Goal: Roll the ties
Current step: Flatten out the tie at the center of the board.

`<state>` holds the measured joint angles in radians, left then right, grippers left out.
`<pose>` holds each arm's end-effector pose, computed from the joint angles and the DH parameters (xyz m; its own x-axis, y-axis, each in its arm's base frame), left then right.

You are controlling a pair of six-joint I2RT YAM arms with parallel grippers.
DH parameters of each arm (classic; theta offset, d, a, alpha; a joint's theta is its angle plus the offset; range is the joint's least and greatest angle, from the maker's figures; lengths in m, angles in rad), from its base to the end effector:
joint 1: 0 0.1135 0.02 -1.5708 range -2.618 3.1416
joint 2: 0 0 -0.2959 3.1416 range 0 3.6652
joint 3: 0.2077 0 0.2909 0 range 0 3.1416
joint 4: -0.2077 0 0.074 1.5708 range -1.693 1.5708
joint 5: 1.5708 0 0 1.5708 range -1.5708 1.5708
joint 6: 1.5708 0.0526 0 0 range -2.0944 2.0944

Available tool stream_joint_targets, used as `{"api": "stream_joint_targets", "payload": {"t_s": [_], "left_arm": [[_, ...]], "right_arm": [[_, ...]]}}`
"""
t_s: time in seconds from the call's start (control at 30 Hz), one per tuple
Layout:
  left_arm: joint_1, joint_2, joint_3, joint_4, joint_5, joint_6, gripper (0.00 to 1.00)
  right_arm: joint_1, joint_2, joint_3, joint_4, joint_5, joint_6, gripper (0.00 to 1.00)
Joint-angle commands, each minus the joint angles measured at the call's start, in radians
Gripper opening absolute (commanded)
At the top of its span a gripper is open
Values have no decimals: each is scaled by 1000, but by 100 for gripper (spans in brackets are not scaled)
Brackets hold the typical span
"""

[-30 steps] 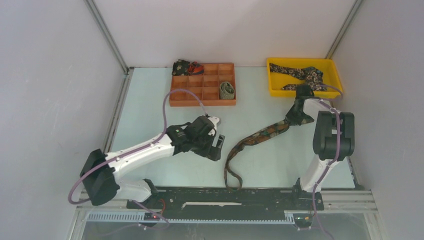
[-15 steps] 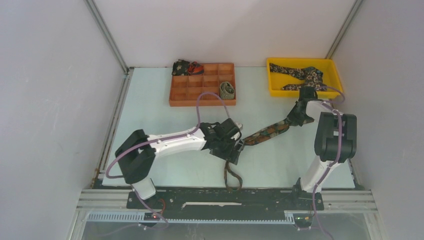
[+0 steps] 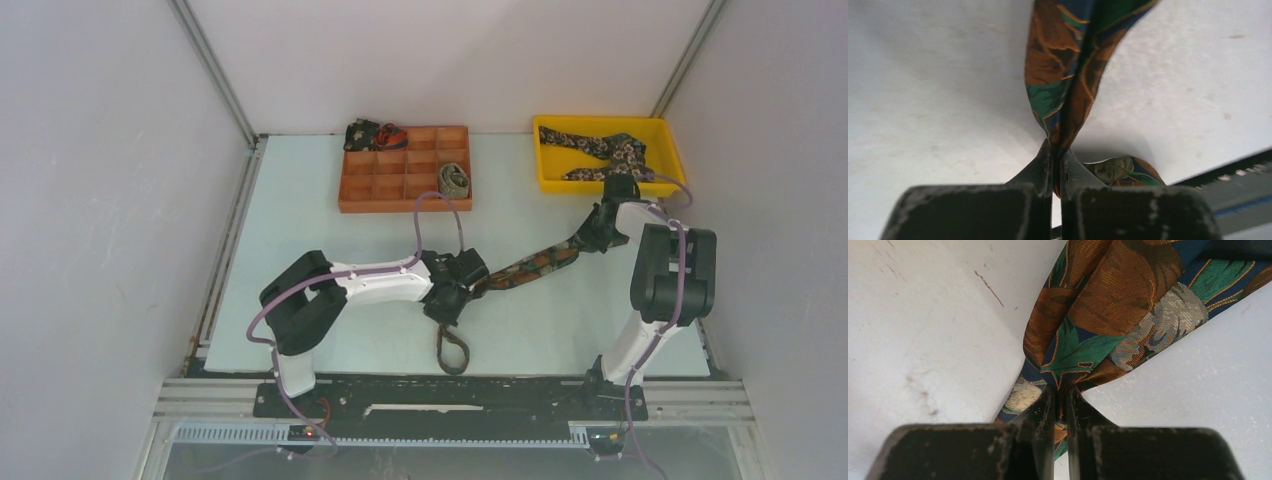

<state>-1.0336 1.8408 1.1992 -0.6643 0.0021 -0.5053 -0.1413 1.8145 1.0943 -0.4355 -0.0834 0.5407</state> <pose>0.2026 -0.3403 0.1542 -0.8482 0.4781 -0.2281 0.5130 0.8487 -0.1285 0.3926 -0.0514 0.1423 -0.7216 0.6208 -0.3065 0.5581 0.7836 0.2729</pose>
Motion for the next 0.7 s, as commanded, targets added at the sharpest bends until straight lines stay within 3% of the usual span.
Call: {"api": "stream_joint_targets", "payload": {"t_s": [0.0,0.17,0.33,0.37,0.43,0.67], "left_arm": [[-2,-66,40,-106,-335,86,0],[-2,-126,16,-175,-748,126,0],[-14,-145,-59,-173,-953,125,0],[-20,-143,-73,-173,-972,117,3],[-35,-133,-94,-176,-971,93,22],[-158,-117,-103,-170,-812,17,53]], "right_arm": [[-2,-20,-11,10,-34,-4,0],[2,-16,-11,38,-89,14,0],[9,7,-11,73,-126,24,0],[9,13,-11,74,-131,22,0],[9,22,-11,69,-131,16,0],[3,27,-11,46,-110,14,2]]}}
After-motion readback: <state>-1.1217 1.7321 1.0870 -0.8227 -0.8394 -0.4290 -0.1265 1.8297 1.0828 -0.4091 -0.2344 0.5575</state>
